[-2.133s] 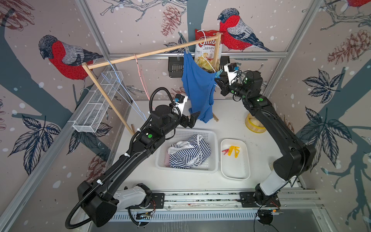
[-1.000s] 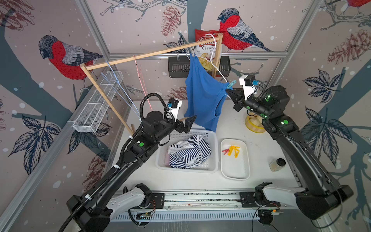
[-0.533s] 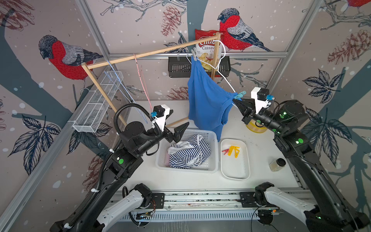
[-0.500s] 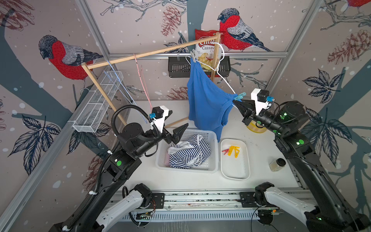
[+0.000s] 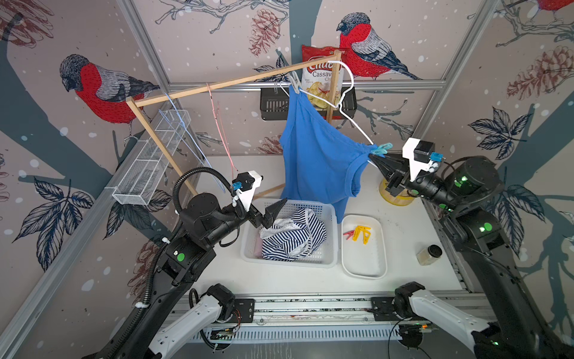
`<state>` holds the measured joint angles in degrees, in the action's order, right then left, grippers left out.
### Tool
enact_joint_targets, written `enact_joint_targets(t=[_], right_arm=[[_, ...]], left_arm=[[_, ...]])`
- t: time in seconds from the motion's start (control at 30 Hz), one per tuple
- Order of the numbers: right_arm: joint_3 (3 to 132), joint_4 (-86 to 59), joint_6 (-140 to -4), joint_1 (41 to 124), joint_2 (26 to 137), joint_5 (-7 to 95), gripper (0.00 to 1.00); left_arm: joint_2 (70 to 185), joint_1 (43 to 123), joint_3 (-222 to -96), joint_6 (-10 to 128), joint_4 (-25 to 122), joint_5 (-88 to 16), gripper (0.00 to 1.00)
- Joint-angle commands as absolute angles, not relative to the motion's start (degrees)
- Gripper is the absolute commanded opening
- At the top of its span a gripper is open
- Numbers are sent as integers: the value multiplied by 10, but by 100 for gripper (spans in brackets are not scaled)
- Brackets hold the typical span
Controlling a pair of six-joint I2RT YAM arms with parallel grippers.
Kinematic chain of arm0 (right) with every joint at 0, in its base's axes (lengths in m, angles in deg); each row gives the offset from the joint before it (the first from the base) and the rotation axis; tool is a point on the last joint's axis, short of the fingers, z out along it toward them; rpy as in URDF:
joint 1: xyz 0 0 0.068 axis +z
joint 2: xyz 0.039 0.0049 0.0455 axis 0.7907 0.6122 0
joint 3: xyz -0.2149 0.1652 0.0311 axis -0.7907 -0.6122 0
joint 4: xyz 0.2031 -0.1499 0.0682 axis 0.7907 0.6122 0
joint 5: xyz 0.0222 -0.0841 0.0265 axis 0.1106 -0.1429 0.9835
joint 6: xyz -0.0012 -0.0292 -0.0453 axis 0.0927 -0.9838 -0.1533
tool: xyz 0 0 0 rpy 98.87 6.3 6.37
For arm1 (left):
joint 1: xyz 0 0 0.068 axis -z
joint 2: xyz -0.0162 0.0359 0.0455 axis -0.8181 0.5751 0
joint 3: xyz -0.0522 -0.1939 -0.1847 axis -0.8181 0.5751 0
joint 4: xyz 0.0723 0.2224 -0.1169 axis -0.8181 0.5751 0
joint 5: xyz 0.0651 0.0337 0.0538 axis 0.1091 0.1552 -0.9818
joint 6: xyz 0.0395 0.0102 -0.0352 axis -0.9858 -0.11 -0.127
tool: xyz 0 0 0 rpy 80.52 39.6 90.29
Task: Remove the clothespins securing tank tops to the hanger
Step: Pick up the hanger from the clothesline.
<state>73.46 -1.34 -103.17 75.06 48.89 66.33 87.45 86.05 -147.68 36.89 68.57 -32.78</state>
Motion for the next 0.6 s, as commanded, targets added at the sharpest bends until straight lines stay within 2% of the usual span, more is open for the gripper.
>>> enact_joint_targets(t=[0.0,0.2,0.57], right_arm=[[792,-51,-1039,749,512,692,0],[855,-62,-1018,749,535,742,0],[816,-57,-1003,749,492,753,0]], left_arm=[[877,839,-1485,359,669,-296,97],[874,819,-1481,354,667,-291,97],[869,805,-1474,336,698,-300,97]])
